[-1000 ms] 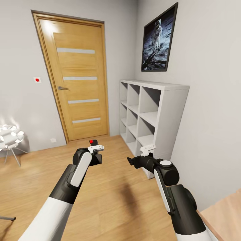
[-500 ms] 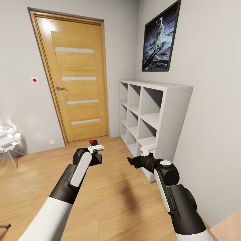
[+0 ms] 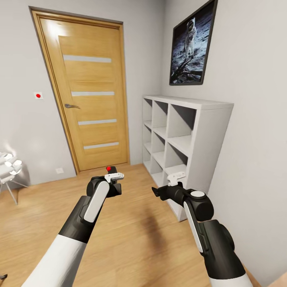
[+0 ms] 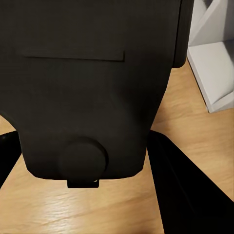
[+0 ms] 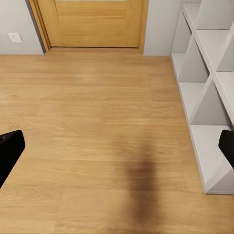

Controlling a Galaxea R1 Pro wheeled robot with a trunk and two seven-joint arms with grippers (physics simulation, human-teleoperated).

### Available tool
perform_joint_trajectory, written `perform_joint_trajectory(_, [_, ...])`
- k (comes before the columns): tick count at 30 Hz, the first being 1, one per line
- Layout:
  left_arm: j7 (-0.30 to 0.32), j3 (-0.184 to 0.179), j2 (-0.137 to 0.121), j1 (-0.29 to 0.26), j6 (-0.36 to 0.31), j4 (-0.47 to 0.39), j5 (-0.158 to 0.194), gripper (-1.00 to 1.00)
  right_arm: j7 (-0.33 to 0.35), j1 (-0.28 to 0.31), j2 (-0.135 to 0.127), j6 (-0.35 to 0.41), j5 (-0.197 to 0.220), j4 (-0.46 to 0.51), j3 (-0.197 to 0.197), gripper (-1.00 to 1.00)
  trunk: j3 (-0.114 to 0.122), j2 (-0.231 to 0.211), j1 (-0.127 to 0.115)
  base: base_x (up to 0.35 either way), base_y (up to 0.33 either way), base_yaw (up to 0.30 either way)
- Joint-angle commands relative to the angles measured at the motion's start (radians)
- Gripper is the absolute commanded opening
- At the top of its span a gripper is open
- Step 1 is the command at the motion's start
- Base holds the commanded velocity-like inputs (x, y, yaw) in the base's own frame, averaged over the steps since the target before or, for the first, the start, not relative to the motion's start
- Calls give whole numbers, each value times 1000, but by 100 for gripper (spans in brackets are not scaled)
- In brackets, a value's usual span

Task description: Attach the digital camera to the camera tripod in the bedroom.

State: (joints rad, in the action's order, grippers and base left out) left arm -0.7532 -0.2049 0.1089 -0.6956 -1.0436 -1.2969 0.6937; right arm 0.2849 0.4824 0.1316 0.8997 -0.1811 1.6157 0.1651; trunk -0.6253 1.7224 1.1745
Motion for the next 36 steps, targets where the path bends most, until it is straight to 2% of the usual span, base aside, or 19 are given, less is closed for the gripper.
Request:
perform_joint_trajectory(1, [-8, 0, 0, -1, -4, -1, 7, -100, 8, 1, 0, 4, -11, 1, 0, 100, -1, 1, 0, 20, -114, 0])
perform_joint_trajectory(12, [-8, -1, 0, -1, -4, -1, 8, -100, 8, 1, 0, 4, -11, 1, 0, 100, -1, 1, 0, 8, -136, 34])
perform_joint_trajectory(20, [-8, 0, 0, -1, -4, -1, 7, -100, 8, 1, 0, 4, -11, 1, -2, 100, -1, 1, 0, 1, -26, 107])
perform_joint_trajectory(36, [-8, 1, 0, -1, -4, -1, 7, -100, 8, 1, 0, 4, -11, 1, 0, 100, -1, 1, 0, 0, -4, 18])
